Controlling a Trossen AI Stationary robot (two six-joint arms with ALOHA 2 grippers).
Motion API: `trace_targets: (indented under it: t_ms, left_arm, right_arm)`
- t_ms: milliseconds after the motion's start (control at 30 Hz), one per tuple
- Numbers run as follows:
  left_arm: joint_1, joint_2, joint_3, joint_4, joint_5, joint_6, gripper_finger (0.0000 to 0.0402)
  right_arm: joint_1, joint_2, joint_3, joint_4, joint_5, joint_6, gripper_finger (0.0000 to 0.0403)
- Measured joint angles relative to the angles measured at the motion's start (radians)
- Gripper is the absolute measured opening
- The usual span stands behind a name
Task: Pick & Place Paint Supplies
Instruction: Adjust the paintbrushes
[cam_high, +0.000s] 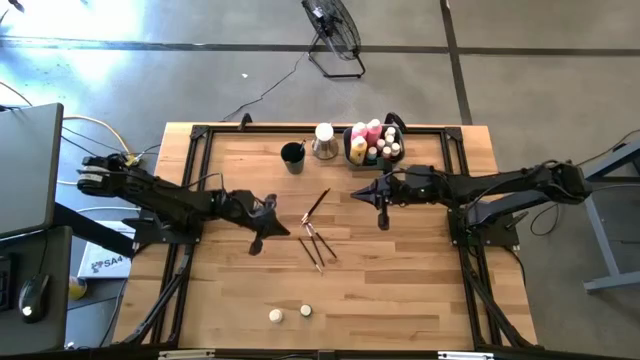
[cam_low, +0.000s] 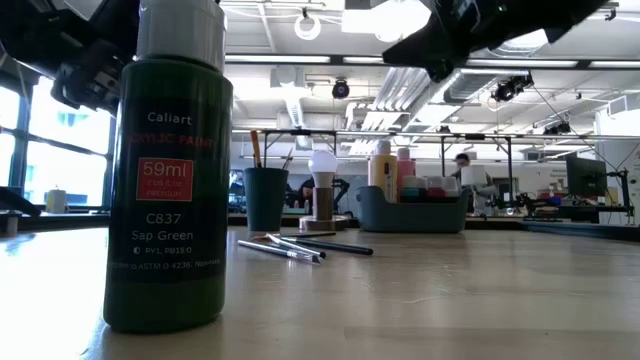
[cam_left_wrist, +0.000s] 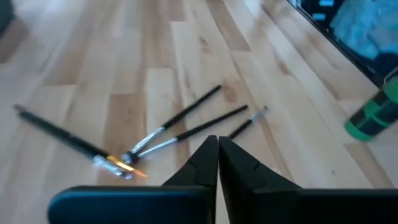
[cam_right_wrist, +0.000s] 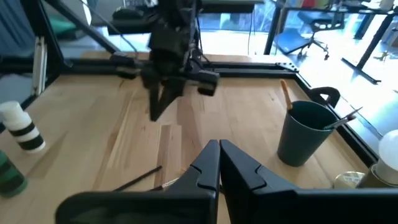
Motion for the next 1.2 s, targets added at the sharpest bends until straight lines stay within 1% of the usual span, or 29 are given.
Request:
trace_targets:
  t_ms: [100,233,500,633,800,933,1000,1200]
  left_arm:
    - [-0.042,0.033,0.033,-0.033,-0.014,0.027,0.0003]
    - [-0.066,0.086,0.081,-0.078,-0.014,0.040,0.0001]
    - [-0.071,0.212,0.208,-0.159,0.028,0.041,0.0001]
    - [-0.071,0.277,0.251,-0.181,0.048,0.041,0.0001]
    - [-0.071,0.347,0.262,-0.180,0.084,0.041,0.0001]
    - [-0.071,0.390,0.262,-0.178,0.158,0.018,0.0001]
    - [-0.074,0.404,0.262,-0.178,0.189,0.015,0.0001]
    - [-0.084,0.409,0.261,-0.178,0.212,0.014,0.0001]
  right_arm:
    - [-0.007,-0.021,-0.063,0.082,0.000,0.019,0.0004]
    - [-0.020,-0.026,-0.151,0.192,0.000,0.074,0.0004]
    - [-0.024,-0.020,-0.308,0.391,0.001,0.159,0.0004]
    - [-0.024,-0.020,-0.363,0.481,0.033,0.187,0.0004]
    - [-0.024,-0.020,-0.378,0.507,0.053,0.191,0.0004]
    - [-0.024,-0.019,-0.378,0.507,0.049,0.209,0.0004]
    - [-0.024,-0.019,-0.378,0.507,0.049,0.212,0.0004]
    - [-0.024,-0.019,-0.378,0.507,0.048,0.213,0.0004]
